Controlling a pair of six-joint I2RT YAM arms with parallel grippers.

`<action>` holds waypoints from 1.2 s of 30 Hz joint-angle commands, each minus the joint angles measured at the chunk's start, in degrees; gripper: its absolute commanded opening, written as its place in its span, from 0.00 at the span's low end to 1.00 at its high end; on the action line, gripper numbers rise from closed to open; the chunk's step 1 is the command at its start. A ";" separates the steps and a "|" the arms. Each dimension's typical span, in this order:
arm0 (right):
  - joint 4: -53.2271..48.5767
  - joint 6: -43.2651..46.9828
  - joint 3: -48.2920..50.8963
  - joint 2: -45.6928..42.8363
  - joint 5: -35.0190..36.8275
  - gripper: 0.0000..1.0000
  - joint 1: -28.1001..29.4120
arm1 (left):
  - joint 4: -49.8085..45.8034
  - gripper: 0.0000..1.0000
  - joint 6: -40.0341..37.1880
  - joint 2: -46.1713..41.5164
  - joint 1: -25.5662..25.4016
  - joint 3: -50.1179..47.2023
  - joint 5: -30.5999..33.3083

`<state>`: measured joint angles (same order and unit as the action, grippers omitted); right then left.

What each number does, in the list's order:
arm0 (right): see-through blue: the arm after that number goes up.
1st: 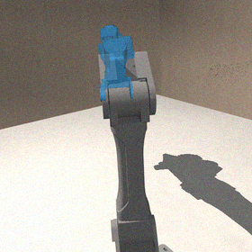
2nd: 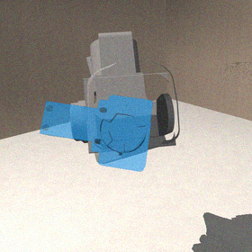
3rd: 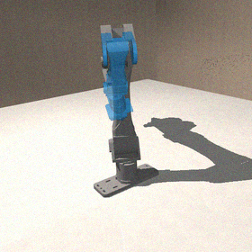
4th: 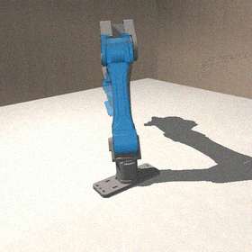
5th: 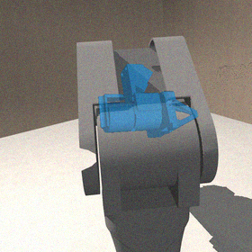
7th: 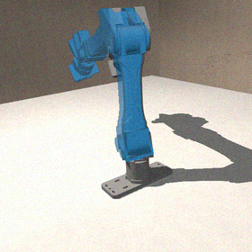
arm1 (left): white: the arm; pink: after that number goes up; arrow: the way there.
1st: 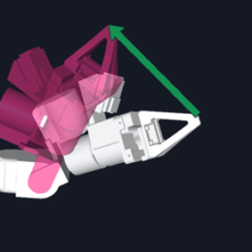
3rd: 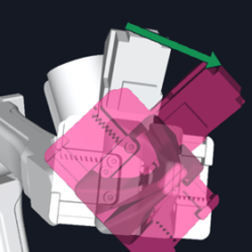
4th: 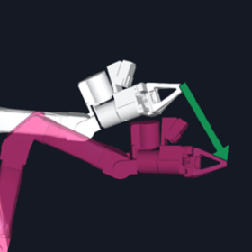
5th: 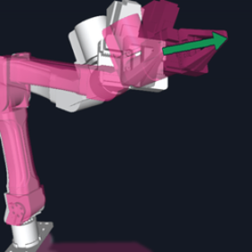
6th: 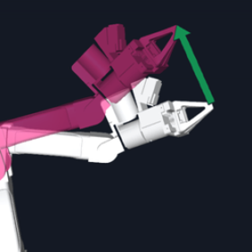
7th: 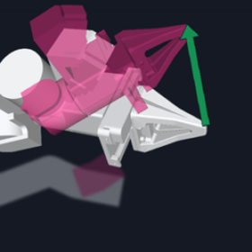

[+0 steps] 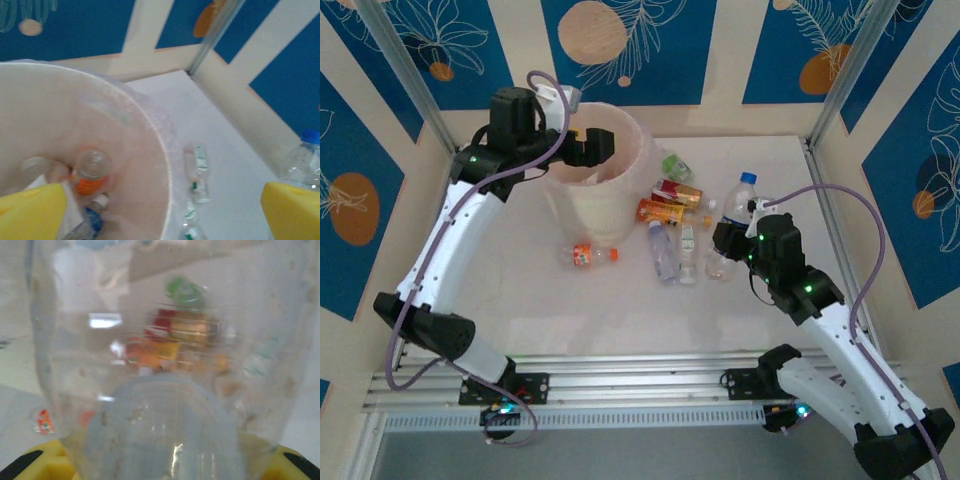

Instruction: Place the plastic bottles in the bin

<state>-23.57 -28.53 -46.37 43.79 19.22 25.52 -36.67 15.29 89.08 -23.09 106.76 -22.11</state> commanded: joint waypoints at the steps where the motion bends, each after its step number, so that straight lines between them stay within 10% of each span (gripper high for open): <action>1: 7.47 4.45 0.60 -0.60 -3.18 0.37 2.67 | 4.32 1.00 3.01 1.49 -2.26 0.46 -8.02; 22: 17.56 12.14 -6.45 9.02 -3.02 0.37 14.94 | -1.57 0.98 -1.73 14.87 -16.54 16.37 -10.74; 36: 18.93 12.80 -7.43 11.36 -2.11 0.38 16.10 | -1.52 0.47 -1.18 15.50 -17.07 16.37 -13.93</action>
<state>-7.03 -16.84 -51.44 55.20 16.12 41.25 -37.54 14.83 104.36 -39.66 121.47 -34.50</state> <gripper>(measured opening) 0.386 0.504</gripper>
